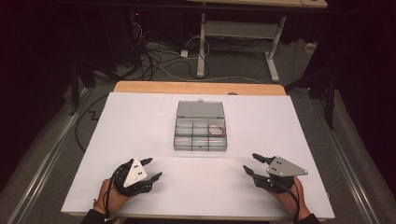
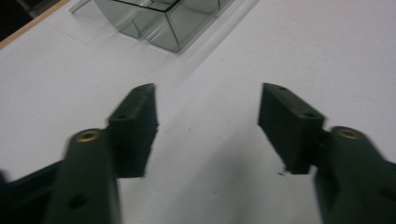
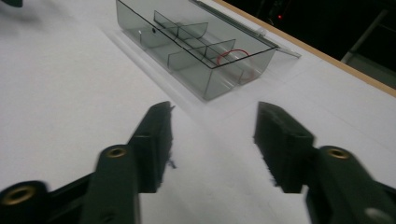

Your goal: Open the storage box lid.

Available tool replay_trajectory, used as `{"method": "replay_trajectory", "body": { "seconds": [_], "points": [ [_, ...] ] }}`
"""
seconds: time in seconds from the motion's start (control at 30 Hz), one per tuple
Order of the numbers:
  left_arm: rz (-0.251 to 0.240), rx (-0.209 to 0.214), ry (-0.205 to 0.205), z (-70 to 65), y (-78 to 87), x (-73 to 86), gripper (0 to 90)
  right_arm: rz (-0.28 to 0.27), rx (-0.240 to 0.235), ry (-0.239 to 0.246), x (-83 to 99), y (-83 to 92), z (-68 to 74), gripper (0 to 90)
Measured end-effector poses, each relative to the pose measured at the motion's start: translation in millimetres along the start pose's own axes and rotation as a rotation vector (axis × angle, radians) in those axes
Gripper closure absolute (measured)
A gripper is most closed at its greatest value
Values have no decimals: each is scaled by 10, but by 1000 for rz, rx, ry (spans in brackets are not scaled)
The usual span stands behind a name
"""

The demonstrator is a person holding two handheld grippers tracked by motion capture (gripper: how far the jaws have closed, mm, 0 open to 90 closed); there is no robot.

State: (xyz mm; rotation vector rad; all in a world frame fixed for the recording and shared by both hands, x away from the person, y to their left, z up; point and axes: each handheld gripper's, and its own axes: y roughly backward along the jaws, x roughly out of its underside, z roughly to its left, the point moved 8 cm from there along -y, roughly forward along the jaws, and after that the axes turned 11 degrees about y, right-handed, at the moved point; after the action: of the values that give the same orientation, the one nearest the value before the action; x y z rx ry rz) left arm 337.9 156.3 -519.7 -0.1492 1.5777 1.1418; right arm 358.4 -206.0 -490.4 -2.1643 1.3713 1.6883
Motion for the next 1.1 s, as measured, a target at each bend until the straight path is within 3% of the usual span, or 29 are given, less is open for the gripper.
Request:
{"method": "replay_trajectory", "body": {
  "seconds": [0.03,0.23,0.4,0.57,1.1],
  "points": [
    [0,-4,0,5,10,-4,517,5,-5,8,0,-6,12,548],
    [-1,6,18,6,29,-1,657,6,-46,30,-32,-1,50,738],
    [10,15,4,17,35,9,775,15,-38,36,-28,6,29,874],
    [25,26,6,12,38,27,876,26,-38,51,-18,-4,26,900],
    [46,32,16,-1,26,78,876,54,-31,49,38,-68,-22,900]
  ]
}}
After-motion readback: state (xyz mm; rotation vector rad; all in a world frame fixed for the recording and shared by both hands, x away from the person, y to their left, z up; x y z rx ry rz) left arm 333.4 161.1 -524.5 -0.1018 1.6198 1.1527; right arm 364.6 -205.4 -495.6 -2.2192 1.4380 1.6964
